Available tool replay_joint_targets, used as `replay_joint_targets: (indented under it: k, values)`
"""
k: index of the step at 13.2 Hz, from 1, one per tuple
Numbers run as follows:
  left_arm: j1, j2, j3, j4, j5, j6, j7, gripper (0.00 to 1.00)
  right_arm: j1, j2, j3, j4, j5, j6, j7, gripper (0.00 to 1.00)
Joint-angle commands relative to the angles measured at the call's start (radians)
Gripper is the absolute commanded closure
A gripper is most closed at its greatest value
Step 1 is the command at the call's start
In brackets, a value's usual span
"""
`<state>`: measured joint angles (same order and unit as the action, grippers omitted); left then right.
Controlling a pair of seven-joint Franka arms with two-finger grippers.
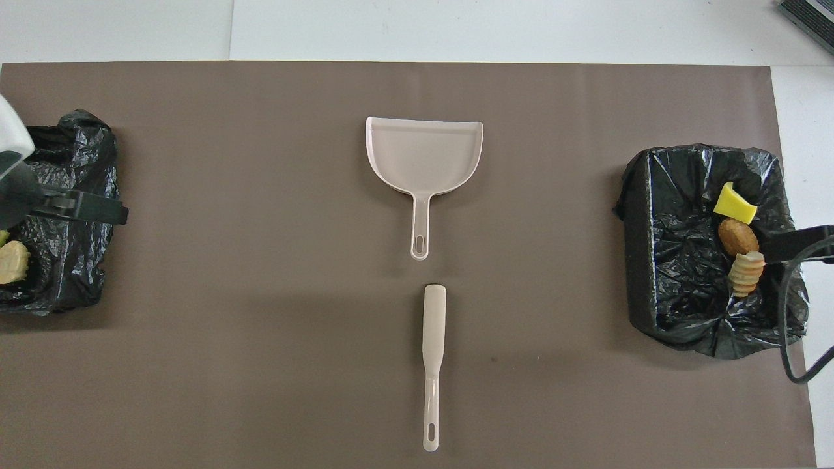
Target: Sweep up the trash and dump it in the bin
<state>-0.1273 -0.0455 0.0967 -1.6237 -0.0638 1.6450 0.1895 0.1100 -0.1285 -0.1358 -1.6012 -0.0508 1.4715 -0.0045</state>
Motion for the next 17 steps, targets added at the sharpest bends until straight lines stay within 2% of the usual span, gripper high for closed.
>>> replay_joint_targets:
  k: [1, 3, 7, 11, 14, 17]
  values:
    - [0.051, 0.052, -0.008, 0.171, 0.013, -0.151, 0.089, 0.00, -0.013, -0.019, 0.005, -0.020, 0.019, -0.011, -0.023, 0.00]
    - [0.063, 0.035, -0.003, 0.177, 0.013, -0.185, 0.110, 0.00, -0.016, -0.022, 0.004, -0.020, 0.019, -0.011, -0.023, 0.00]
    - [0.069, -0.045, 0.003, 0.058, 0.013, -0.192, 0.116, 0.00, -0.018, -0.022, 0.004, -0.020, 0.019, -0.011, -0.023, 0.00]
    - [0.067, -0.050, 0.003, 0.050, 0.013, -0.198, 0.104, 0.00, -0.019, -0.022, 0.004, -0.022, 0.019, -0.011, -0.023, 0.00]
    - [0.075, -0.085, 0.005, -0.008, 0.015, -0.185, 0.099, 0.00, -0.021, -0.019, -0.001, -0.017, 0.019, -0.011, -0.022, 0.00]
    - [0.080, -0.088, 0.005, -0.015, 0.016, -0.172, 0.099, 0.00, -0.023, -0.017, -0.005, -0.016, 0.003, -0.010, -0.022, 0.00]
